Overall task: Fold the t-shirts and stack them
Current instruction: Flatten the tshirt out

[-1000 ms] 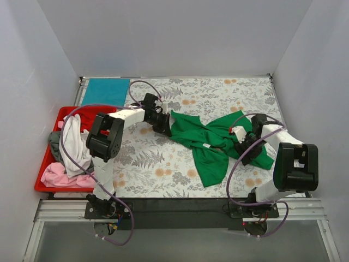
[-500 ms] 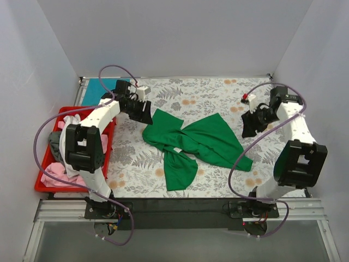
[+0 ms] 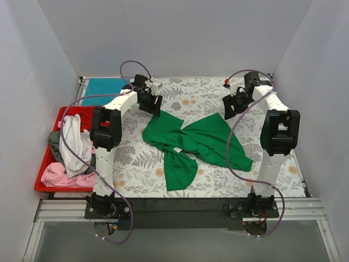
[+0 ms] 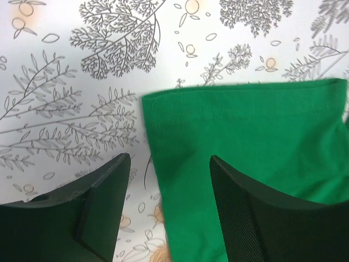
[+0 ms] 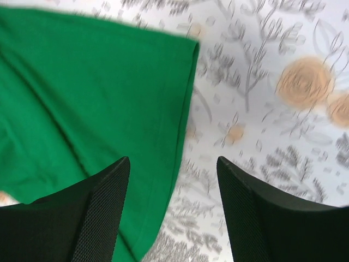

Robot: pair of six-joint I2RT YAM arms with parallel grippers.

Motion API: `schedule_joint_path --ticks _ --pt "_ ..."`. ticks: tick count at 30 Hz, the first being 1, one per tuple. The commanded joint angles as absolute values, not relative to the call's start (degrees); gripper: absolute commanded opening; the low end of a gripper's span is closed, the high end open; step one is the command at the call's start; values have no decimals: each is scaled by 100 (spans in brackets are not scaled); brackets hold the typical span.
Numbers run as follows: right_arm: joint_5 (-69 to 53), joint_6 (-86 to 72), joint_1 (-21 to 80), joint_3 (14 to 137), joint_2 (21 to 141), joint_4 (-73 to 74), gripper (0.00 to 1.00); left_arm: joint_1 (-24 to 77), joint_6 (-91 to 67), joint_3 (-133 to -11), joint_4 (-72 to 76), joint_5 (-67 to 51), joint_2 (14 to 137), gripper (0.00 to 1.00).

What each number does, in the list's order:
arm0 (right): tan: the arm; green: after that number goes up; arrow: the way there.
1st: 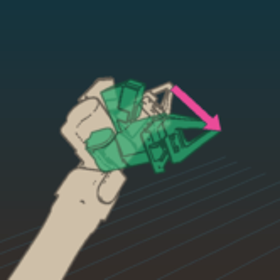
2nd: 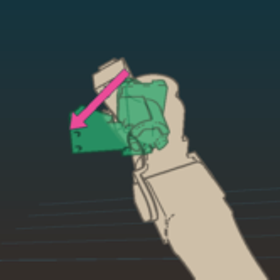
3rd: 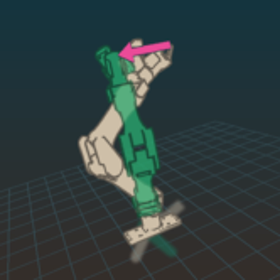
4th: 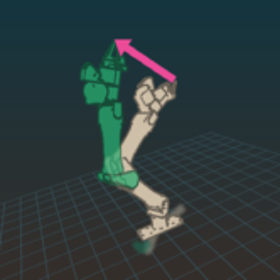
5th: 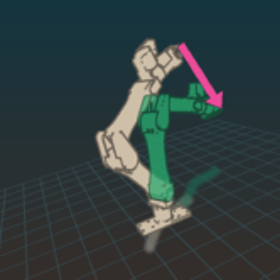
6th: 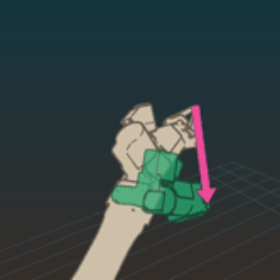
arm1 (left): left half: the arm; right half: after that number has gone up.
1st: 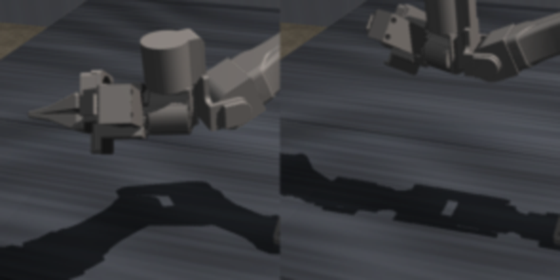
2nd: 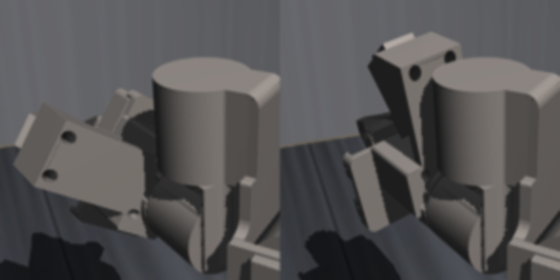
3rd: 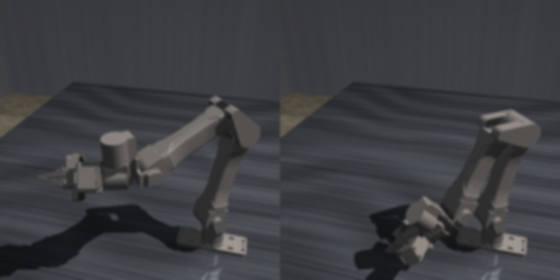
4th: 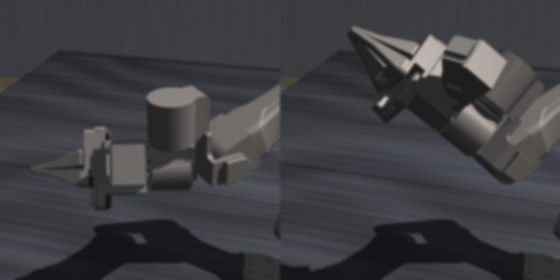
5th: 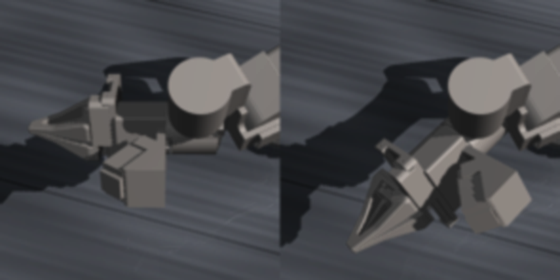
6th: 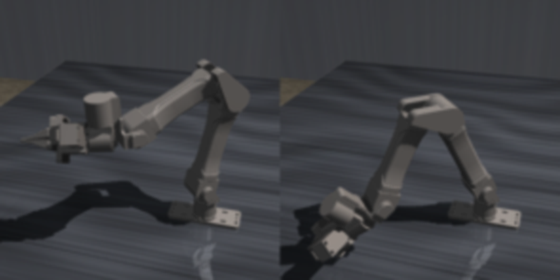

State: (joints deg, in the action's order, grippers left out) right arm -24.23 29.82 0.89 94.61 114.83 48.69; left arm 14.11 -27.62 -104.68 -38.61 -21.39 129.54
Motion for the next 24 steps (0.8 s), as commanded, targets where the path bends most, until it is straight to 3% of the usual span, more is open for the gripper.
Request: schedule_joint_path --ticks 1,11,18,21,24 --pt "-1909 2540 439 9993 11891 4228 72 1512 -2575 -10881 -3762 -1723 12920 59" --pt "-1257 2469 984 10555 12700 3648 75 1626 -2557 -10837 -3612 -1494 13139 60" --pt "-1072 2680 1116 10328 12815 3577 72 1846 -2373 -10662 -3630 -1503 13219 74" --pt "-1134 2742 1125 10003 12683 3525 64 1890 -2390 -10556 -3604 -1600 13201 77" --pt "-1195 2777 1134 9835 12656 3472 44 1916 -2469 -10538 -3595 -1644 13280 74"
